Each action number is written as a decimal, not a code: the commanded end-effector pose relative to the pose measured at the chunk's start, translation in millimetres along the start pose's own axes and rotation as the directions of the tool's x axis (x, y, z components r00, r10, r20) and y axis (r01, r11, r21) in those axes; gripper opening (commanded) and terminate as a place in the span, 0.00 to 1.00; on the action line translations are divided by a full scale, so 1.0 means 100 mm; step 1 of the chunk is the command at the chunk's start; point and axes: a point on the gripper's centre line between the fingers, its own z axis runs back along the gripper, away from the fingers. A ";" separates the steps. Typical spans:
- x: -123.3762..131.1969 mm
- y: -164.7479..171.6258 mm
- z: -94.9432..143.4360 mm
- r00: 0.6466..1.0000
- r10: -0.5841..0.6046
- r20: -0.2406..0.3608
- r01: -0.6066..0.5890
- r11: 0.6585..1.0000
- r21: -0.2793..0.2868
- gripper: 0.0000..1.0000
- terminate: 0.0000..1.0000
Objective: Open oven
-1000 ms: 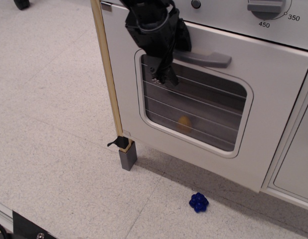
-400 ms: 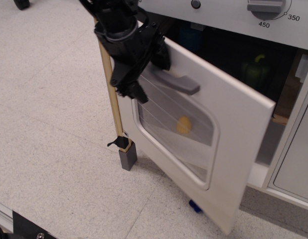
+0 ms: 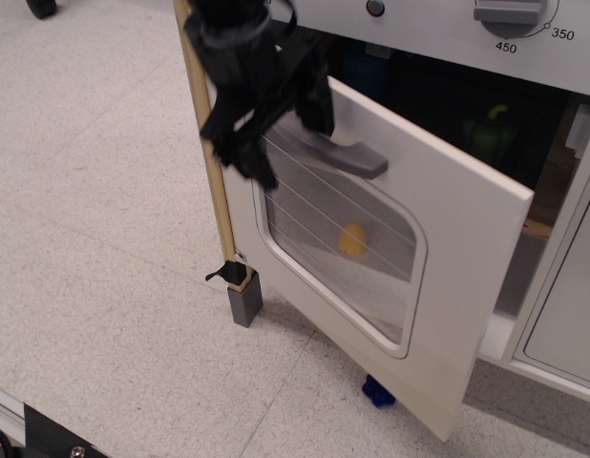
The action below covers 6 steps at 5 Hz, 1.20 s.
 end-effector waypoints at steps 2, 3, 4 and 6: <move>-0.35 -0.50 0.28 0.996 -0.027 -0.085 0.021 0.998 -0.064 1.00 0.00; -0.43 -0.43 0.03 0.999 -0.024 -0.030 0.025 0.999 0.042 1.00 0.00; -0.48 -0.23 -0.04 0.999 -0.032 0.000 0.032 0.996 0.084 1.00 0.00; -0.27 0.23 0.15 0.994 -0.111 0.011 0.110 0.989 0.097 1.00 0.00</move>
